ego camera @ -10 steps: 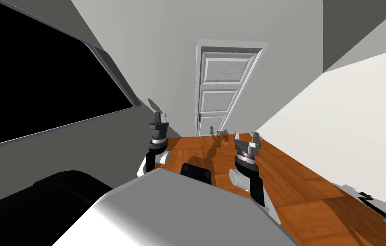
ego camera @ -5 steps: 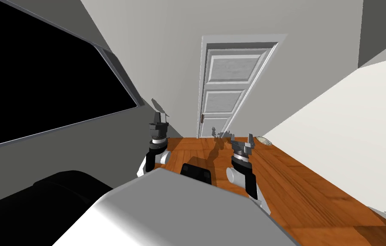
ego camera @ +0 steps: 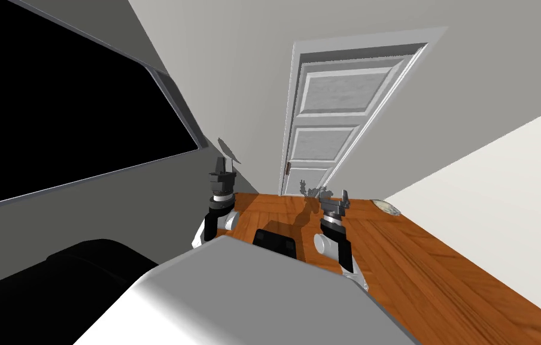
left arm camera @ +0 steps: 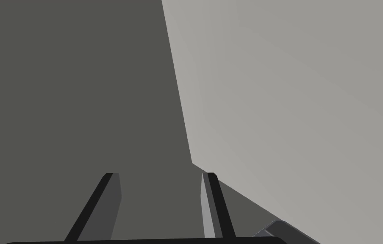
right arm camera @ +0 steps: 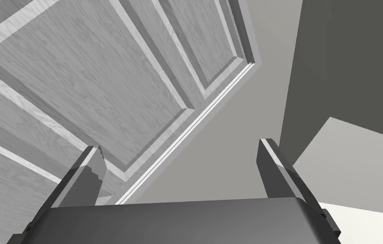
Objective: Pull the door open
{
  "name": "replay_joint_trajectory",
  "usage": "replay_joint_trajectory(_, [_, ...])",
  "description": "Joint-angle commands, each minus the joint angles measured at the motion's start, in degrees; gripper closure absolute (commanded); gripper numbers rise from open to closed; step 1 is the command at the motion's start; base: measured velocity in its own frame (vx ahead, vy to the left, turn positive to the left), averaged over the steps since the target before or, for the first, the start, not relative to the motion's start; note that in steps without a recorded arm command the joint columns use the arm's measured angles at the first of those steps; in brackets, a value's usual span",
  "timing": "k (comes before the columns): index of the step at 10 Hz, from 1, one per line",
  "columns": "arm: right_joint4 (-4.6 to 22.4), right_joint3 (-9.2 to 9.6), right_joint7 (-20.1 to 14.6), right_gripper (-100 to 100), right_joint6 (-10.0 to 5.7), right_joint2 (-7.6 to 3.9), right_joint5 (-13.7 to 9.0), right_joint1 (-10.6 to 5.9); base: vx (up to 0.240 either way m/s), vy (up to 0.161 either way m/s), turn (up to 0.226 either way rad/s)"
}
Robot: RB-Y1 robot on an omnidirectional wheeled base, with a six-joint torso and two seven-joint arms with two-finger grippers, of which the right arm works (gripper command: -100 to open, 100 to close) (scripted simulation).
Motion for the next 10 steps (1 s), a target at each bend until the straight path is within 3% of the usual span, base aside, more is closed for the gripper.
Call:
replay_joint_trajectory(1, [2.86, 0.61, -1.84, -100, -0.87, -0.32, -1.77, -1.13, 0.095, -0.01, 0.173])
replay_joint_trajectory(10, [17.86, 4.09, -12.31, -100, -4.64, -2.41, -12.37, -6.56, 0.096, -0.013, 0.166])
